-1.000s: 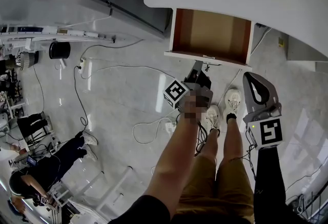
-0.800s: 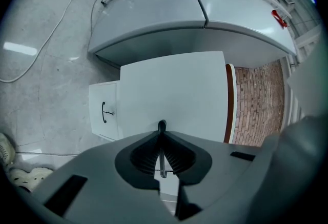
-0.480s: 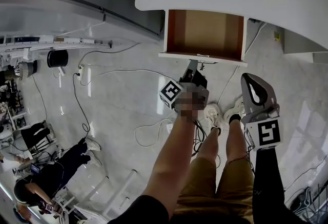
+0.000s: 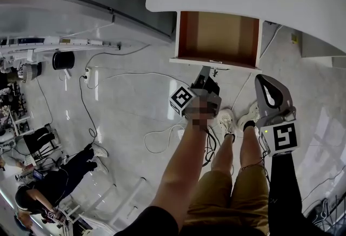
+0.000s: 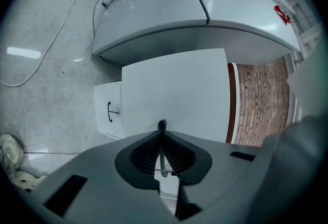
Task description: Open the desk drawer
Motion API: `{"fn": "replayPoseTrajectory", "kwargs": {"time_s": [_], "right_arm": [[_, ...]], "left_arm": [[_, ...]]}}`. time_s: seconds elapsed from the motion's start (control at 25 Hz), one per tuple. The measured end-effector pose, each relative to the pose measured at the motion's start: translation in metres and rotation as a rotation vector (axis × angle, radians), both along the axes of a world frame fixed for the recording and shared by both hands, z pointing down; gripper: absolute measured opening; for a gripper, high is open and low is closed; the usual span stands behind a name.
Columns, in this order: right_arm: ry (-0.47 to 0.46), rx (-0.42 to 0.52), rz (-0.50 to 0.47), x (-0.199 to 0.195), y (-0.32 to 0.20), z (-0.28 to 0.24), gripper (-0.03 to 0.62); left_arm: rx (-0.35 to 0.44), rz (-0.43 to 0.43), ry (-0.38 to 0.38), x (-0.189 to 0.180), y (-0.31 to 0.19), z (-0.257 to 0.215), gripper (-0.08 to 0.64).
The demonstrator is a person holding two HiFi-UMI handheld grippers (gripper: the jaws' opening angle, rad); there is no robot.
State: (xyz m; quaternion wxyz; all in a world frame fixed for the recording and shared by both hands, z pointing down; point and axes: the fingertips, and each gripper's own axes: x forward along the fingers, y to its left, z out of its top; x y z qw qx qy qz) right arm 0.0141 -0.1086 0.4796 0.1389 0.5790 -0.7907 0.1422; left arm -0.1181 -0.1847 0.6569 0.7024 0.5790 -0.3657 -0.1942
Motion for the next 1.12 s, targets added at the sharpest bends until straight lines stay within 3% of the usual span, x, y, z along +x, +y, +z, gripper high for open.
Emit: {"fn": "replayPoseTrajectory", "kwargs": {"time_s": [1.12], "right_arm": [[-0.011,-0.007,-0.013,0.003,-0.008,0.002,0.000]], "left_arm": [[-0.058,-0.012,-0.031,-0.010,0.014,0.014,0.026]]}}
